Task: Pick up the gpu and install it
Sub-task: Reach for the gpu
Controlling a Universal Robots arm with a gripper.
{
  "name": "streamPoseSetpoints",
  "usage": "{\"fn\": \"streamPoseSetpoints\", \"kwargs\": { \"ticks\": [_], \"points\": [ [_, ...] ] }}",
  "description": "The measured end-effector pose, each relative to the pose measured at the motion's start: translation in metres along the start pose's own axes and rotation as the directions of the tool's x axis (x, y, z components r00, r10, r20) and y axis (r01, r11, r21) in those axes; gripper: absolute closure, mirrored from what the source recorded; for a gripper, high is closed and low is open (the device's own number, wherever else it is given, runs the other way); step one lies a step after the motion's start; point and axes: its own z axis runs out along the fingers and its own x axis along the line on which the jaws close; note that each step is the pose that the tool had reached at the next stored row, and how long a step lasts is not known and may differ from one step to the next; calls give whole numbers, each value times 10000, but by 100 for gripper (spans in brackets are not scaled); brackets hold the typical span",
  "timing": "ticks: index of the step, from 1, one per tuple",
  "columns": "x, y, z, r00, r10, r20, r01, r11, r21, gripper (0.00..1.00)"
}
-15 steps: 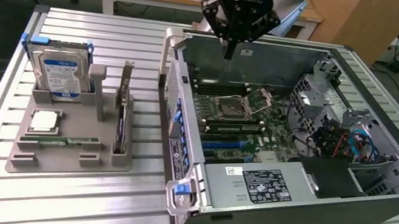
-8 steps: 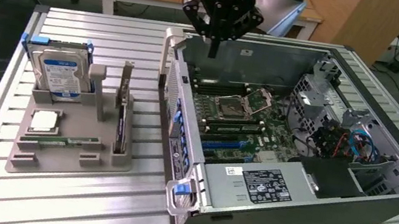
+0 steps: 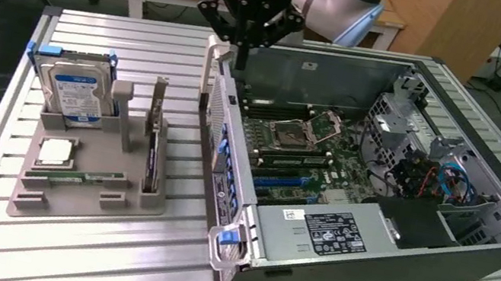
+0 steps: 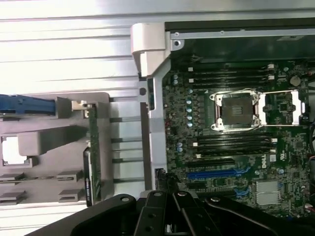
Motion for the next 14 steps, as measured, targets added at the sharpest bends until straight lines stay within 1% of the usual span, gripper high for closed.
{"fn": "streamPoseSetpoints", "kwargs": {
  "ticks": [14],
  "points": [
    [633,-47,-16,10000,-1,1,1,10000,-2,90]
  ]
}}
